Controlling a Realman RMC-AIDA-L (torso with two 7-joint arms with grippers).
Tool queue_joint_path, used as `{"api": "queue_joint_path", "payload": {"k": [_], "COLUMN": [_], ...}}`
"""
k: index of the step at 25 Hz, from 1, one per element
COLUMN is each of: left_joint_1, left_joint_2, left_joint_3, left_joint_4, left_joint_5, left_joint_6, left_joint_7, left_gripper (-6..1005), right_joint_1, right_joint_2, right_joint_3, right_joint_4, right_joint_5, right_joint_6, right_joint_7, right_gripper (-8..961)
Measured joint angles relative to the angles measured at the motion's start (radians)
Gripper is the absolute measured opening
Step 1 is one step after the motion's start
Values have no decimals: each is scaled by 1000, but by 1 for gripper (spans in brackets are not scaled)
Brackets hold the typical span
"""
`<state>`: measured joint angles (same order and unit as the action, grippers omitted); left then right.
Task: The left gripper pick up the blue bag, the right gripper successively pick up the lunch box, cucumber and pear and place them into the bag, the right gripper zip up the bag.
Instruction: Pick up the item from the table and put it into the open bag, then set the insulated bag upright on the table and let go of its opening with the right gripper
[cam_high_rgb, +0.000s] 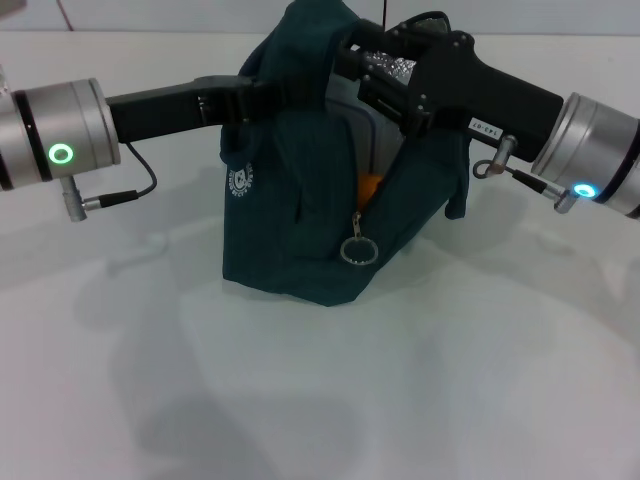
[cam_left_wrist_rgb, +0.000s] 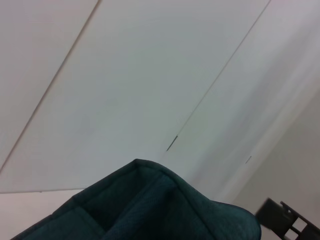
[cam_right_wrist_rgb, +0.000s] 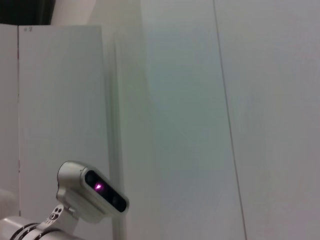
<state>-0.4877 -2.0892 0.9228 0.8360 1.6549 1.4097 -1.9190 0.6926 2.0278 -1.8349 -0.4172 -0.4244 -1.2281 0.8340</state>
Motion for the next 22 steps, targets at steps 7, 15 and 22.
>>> {"api": "queue_joint_path", "payload": {"k": [7,15,22], "left_joint_1": [2,12,13], "left_joint_2": [0,1,3], "left_joint_3": [0,-1,-1], "left_joint_4": [0,0,1], "left_joint_5": [0,0,0], "left_joint_6": [0,4,5], "left_joint_7": [0,0,-2], "left_gripper": [71,71,72], "right_joint_1": [-31,-120,-158], "right_joint_2": [-2,-29,-58], "right_joint_3": [40,172,203], "right_joint_4": [-7,4,67], "right_joint_5": [8,1,-10], "right_joint_6": [-24,-50,69], "right_joint_7": [-3,-4,23], "right_gripper": [409,636,836]}}
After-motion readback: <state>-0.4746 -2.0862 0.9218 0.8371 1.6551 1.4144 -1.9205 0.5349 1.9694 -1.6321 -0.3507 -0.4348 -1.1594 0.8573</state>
